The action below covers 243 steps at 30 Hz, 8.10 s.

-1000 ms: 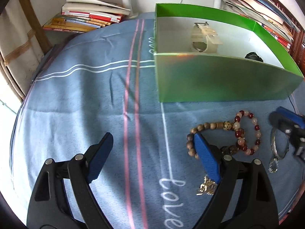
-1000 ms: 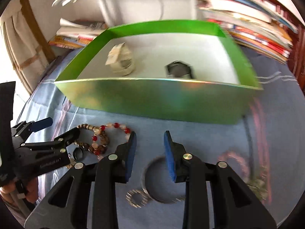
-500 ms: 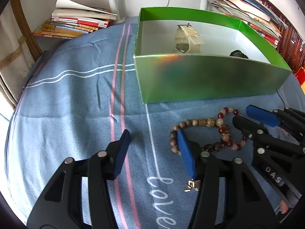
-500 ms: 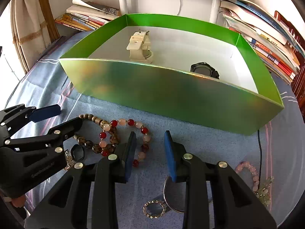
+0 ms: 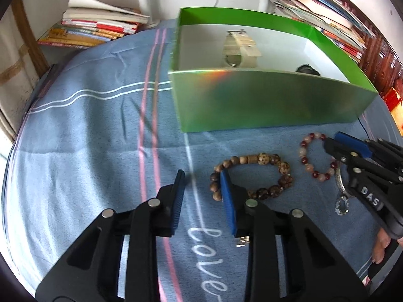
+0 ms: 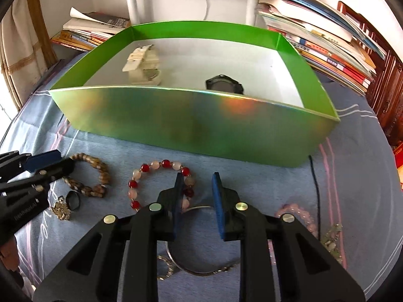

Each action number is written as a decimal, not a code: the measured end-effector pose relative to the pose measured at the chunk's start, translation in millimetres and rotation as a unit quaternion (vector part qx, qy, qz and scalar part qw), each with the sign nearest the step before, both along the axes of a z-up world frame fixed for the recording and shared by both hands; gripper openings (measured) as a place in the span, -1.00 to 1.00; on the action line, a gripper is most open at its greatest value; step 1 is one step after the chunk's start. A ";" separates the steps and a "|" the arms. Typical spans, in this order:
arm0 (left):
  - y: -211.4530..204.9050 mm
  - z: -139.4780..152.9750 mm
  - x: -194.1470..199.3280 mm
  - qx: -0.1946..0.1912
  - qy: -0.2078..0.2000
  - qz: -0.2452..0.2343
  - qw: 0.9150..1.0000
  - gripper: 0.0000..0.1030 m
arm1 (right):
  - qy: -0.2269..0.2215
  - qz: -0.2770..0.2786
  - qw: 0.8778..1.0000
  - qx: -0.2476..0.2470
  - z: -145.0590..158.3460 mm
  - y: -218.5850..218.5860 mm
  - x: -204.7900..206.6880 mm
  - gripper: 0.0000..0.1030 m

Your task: Organize jewelry

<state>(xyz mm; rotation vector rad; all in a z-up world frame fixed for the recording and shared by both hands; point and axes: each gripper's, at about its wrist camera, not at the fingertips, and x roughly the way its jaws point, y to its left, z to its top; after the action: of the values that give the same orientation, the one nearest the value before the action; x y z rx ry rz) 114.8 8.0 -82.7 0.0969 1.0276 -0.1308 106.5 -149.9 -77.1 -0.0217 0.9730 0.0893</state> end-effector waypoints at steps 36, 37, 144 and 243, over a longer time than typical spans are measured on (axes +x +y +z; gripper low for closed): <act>-17.2 101.9 -20.0 -0.051 -0.107 -0.064 0.991 -0.85 | -0.119 0.043 0.989 0.080 99.3 -7.9 -30.0 -0.84; -18.2 107.8 -17.1 -0.051 -0.113 -0.064 0.990 -0.85 | -0.129 0.041 0.988 0.079 106.9 -11.7 -28.2 -0.84; -35.1 10.0 5.8 0.003 0.009 -0.010 1.000 -0.82 | -0.025 -0.080 0.990 0.109 19.5 -101.9 -64.8 -0.79; -34.3 -7.8 -13.4 -0.001 -0.018 -0.007 1.000 0.01 | 0.006 -0.082 0.996 0.042 -3.0 -66.0 -35.1 -0.26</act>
<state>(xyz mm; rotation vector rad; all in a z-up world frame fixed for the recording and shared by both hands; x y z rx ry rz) 101.4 -26.3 -90.5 0.1050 0.9905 -0.1426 71.4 -215.9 -80.1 0.1360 0.9781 -0.0201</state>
